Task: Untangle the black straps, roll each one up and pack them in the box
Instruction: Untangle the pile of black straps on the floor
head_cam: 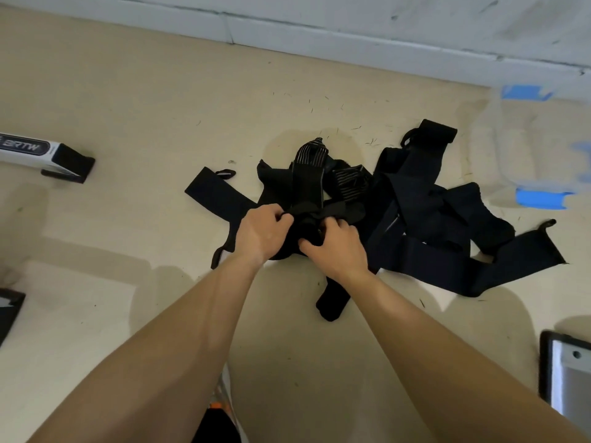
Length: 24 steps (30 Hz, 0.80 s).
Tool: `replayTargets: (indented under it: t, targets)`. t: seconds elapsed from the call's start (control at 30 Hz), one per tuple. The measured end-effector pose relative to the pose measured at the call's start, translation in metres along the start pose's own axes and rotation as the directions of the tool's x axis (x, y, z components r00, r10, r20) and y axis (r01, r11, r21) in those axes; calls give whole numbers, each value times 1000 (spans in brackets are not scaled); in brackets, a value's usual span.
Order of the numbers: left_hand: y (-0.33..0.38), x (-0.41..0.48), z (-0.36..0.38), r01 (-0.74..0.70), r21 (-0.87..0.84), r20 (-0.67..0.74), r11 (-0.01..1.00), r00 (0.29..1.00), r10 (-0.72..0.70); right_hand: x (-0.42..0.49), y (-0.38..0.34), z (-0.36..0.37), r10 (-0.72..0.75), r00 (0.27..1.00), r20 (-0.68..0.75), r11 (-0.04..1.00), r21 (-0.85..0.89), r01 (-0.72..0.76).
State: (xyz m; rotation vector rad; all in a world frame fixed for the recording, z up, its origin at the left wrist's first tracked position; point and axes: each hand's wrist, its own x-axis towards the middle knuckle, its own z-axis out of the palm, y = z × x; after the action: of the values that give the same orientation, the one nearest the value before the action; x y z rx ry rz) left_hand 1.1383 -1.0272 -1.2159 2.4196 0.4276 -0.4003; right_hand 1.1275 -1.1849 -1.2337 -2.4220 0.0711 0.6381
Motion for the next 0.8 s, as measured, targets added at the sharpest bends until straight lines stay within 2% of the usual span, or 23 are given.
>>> replayTargets:
  t: [0.17,0.3,0.4,0.47,0.57,0.67,0.73,0.8]
  targets:
    - [-3,0,-5,18,-79,29,997,999,-15,4,9,-8,-21,994,-104,1000,-1,22]
    - [-3,2,-6,116,-143,-76,983,989,-128,3,14,-20,-33,989,-143,998,-55,25]
    - [-8,9,-14,218,-204,-213,954,942,-260,6,33,-28,169,966,-196,979,145,-142]
    - [-17,13,-23,239,-97,-269,966,928,-257,7,51,-35,262,939,-224,936,294,-191]
    - [-18,7,-17,203,155,-180,967,968,-174,3,60,-44,231,953,-194,848,521,-99]
    - [-1,0,1,171,217,-67,961,985,-161,0,40,-56,165,974,-154,758,652,-25]
    - [17,-2,-1,172,236,21,956,983,-182,-2,23,-67,74,983,-170,746,664,58]
    - [34,-4,-13,170,174,79,970,979,-186,-8,8,-83,4,975,-224,791,597,134]
